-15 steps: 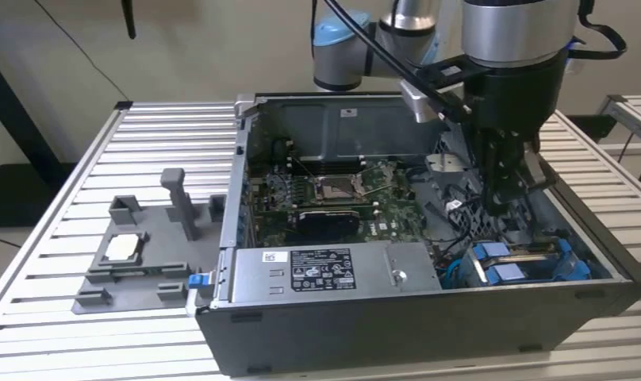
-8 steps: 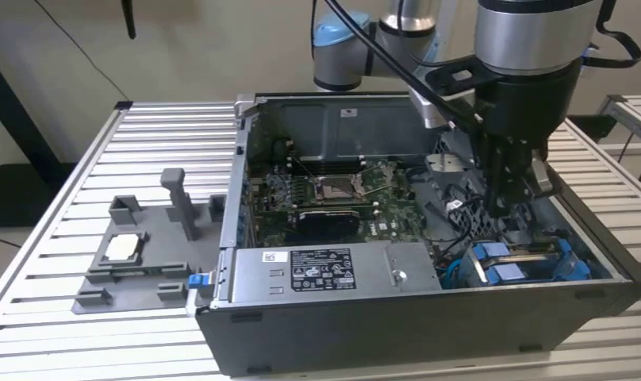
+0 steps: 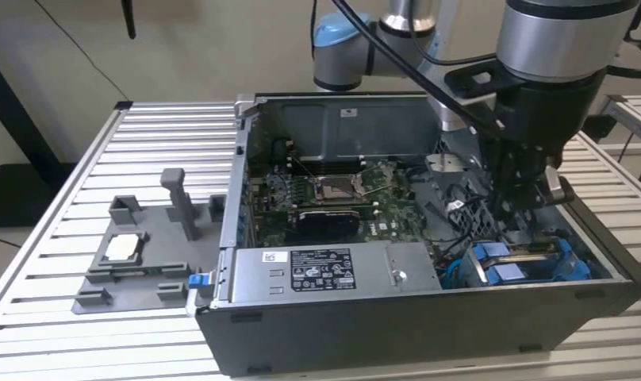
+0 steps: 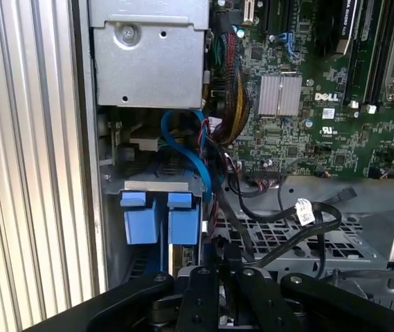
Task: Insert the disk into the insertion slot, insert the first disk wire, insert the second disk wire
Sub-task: 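Insert the second disk wire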
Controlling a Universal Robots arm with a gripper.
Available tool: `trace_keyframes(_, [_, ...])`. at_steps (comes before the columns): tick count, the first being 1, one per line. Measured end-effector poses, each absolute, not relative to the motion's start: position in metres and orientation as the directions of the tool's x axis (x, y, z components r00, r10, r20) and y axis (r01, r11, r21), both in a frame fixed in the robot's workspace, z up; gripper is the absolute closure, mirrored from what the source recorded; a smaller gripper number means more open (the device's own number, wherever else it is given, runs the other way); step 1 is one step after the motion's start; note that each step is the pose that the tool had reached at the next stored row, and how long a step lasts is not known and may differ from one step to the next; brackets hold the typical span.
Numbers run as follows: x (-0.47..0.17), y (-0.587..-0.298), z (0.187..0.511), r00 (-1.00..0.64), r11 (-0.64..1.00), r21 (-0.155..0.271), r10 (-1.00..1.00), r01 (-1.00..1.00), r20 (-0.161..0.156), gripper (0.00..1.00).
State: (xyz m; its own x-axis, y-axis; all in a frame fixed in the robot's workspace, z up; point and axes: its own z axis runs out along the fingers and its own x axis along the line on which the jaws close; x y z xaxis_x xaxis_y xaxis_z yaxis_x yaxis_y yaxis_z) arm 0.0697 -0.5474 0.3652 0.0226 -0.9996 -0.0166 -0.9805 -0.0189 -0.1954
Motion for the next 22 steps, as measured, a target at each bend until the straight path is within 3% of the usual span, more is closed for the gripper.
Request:
trace_keyframes(9, [0.084, -0.557, 0.365, 0.021, -0.014, -0.157, -0.999, -0.988, -0.046, 0.84])
trace_keyframes(22, [0.108, -0.574, 0.365, 0.017, -0.012, -0.087, -0.998, -0.996, -0.056, 0.84])
